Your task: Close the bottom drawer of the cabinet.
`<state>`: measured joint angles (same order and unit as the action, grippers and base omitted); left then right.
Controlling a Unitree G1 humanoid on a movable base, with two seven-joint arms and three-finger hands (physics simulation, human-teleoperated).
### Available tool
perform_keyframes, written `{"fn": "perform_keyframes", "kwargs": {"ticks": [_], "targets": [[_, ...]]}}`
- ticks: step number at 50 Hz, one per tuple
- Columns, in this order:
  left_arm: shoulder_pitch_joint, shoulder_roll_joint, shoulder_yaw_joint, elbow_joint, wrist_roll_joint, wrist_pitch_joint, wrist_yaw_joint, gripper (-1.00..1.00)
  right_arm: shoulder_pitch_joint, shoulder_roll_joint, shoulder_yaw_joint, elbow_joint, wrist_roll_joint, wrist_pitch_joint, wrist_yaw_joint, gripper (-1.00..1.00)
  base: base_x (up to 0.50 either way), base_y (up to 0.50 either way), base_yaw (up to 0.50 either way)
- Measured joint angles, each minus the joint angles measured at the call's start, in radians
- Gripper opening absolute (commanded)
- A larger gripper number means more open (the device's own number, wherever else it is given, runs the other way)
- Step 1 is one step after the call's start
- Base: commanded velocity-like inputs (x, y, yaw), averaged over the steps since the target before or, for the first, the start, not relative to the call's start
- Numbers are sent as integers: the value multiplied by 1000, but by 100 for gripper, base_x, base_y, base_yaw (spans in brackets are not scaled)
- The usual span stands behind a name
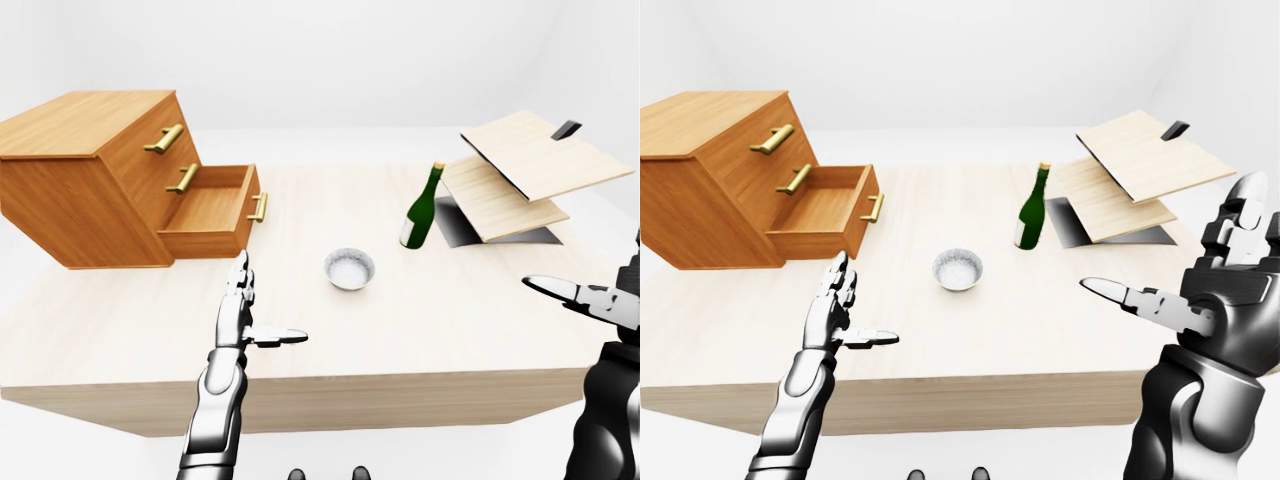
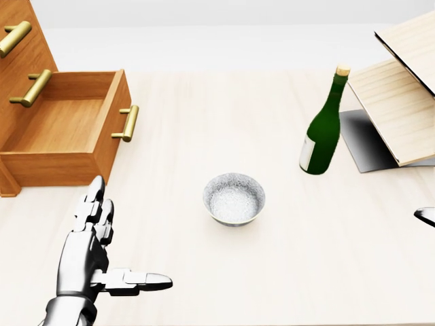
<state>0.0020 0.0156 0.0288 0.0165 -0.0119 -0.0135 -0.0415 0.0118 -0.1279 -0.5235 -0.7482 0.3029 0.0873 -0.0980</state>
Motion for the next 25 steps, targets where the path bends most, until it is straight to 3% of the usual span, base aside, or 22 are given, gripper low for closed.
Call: {"fn": "perform_keyframes", "kwargs": {"ticks": [25], "targets": [[-2,0,-1,8,3,-6,1,100,1,0,-5,-9,6,0,10,100,28,0,0]]}}
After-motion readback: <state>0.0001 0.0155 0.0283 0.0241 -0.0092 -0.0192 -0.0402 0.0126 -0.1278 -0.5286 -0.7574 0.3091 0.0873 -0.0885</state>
